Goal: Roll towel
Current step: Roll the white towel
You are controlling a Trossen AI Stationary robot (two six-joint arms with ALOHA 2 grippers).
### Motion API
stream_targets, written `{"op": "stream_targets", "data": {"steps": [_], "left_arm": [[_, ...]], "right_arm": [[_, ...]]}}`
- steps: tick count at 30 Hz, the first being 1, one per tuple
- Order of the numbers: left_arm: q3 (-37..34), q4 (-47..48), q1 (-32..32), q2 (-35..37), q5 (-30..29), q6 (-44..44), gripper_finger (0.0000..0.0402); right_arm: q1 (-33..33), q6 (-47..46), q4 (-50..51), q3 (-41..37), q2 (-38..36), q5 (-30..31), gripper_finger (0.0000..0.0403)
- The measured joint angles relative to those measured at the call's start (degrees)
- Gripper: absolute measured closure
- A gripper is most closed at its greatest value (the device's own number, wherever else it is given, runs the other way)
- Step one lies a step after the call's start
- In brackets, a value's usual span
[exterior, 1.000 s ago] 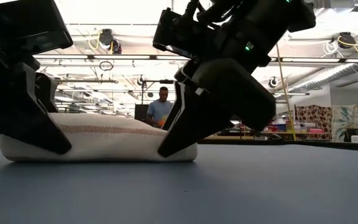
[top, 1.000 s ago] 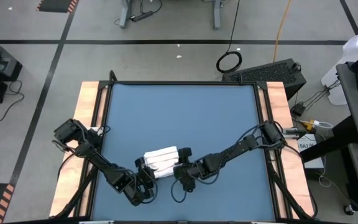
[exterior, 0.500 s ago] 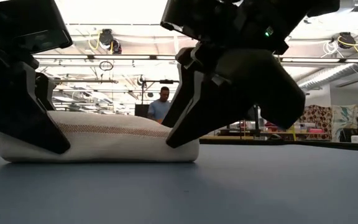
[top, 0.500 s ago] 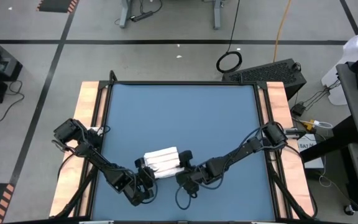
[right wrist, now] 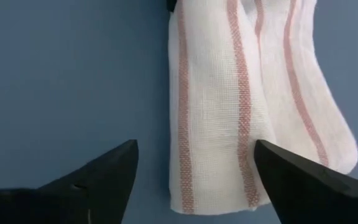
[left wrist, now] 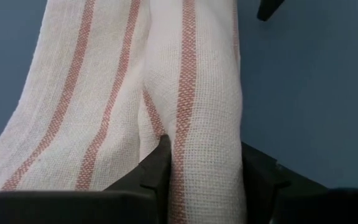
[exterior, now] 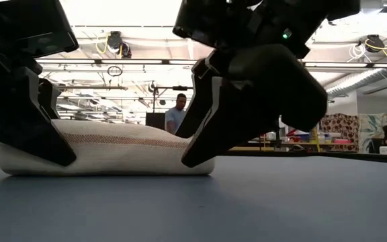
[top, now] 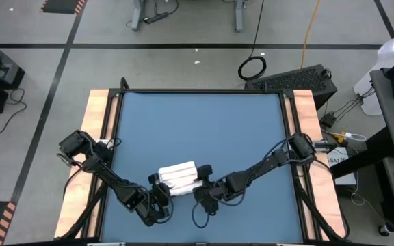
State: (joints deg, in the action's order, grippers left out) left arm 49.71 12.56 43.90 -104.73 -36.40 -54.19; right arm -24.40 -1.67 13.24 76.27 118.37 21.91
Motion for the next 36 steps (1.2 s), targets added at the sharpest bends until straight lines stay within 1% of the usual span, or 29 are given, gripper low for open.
{"op": "stream_targets", "data": {"steps": [3,6,9,13,17,19,20,23,25,30,33,36], "left_arm": [[0.0,-0.03,0.0,0.0,0.0,0.09,0.0269],[0.0,-0.04,0.0,-0.02,0.0,0.18,0.0269],[0.0,-0.07,0.0,-0.02,0.02,0.28,0.0268],[0.0,-0.07,0.0,-0.02,0.04,0.49,0.0268],[0.0,-0.05,0.0,-0.02,0.04,0.52,0.0268],[-0.01,-0.03,0.0,-0.02,0.05,0.53,0.0267],[0.0,-0.02,0.0,-0.02,0.07,0.55,0.0267],[0.0,-0.02,0.0,-0.02,0.07,0.59,0.0267],[0.0,-0.04,0.0,-0.02,0.07,0.59,0.0267],[0.0,-0.04,0.0,-0.02,0.07,0.59,0.0267],[0.0,-0.04,0.0,-0.04,0.07,0.74,0.0267],[0.0,-0.05,0.0,-0.04,0.07,0.91,0.0267]], "right_arm": [[1.2,-1.42,0.75,0.0,-0.01,-1.68,0.0089],[2.32,-2.86,1.0,0.04,0.14,-4.82,0.0089],[2.71,-3.54,1.0,0.06,0.2,-5.61,0.0089],[2.57,-2.67,0.84,0.06,0.1,-3.08,0.0089],[1.61,-1.88,1.0,0.0,-1.53,1.51,0.0085],[1.38,-1.86,1.32,0.01,-1.95,2.21,0.0082],[1.35,-1.87,1.43,0.02,-2.0,1.49,0.008],[1.83,-2.16,2.09,0.02,-1.72,-3.65,0.0079],[2.24,-2.36,1.64,0.02,-1.17,-5.51,0.0082],[2.34,-2.28,1.77,0.02,-0.51,-5.51,0.0093],[2.73,-2.23,1.66,0.02,-0.49,-5.24,0.0092],[3.56,-2.52,1.58,0.02,-0.27,-6.23,0.0088]]}}
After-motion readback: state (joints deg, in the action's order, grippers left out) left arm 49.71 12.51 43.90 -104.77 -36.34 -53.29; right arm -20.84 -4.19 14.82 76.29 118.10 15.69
